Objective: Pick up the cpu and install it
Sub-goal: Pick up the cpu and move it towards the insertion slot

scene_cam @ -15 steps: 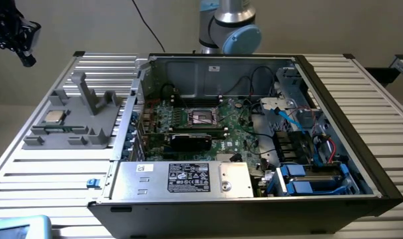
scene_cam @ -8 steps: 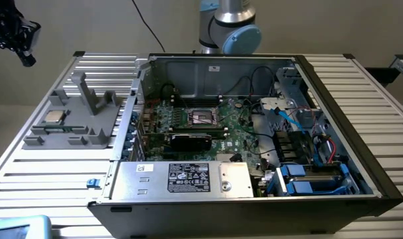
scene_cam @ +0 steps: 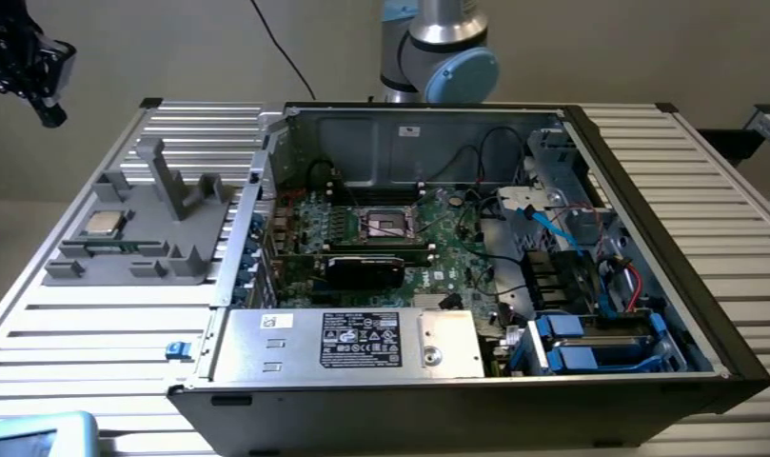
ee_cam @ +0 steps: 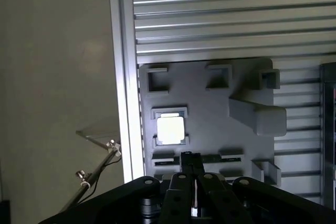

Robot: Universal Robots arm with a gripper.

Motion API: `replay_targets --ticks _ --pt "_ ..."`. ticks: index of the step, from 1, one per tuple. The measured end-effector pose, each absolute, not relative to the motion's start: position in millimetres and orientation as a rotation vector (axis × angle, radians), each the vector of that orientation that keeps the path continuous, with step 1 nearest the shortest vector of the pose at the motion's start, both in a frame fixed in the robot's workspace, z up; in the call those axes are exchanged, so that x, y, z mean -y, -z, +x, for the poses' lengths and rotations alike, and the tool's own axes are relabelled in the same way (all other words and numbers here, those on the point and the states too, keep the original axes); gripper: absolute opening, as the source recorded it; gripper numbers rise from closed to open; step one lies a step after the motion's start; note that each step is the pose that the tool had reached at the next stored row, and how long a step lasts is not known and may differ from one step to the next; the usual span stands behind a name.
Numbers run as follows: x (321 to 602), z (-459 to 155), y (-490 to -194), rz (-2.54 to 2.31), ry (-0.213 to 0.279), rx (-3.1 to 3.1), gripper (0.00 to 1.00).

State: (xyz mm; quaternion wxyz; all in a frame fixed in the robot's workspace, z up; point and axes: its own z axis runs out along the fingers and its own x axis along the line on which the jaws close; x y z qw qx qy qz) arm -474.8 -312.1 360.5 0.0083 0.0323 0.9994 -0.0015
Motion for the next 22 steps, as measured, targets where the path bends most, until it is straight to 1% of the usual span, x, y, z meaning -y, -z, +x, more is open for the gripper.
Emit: replay_targets --ticks 19,20,22 --pt "312.1 -476.9 -360.5 0.101 0.005 -3.124 0.11" --pt "312.1 -476.9 -360.6 0.101 0.005 -3.124 0.13" --pt "312.1 -476.9 -360.5 0.101 0.005 -3.124 0.25"
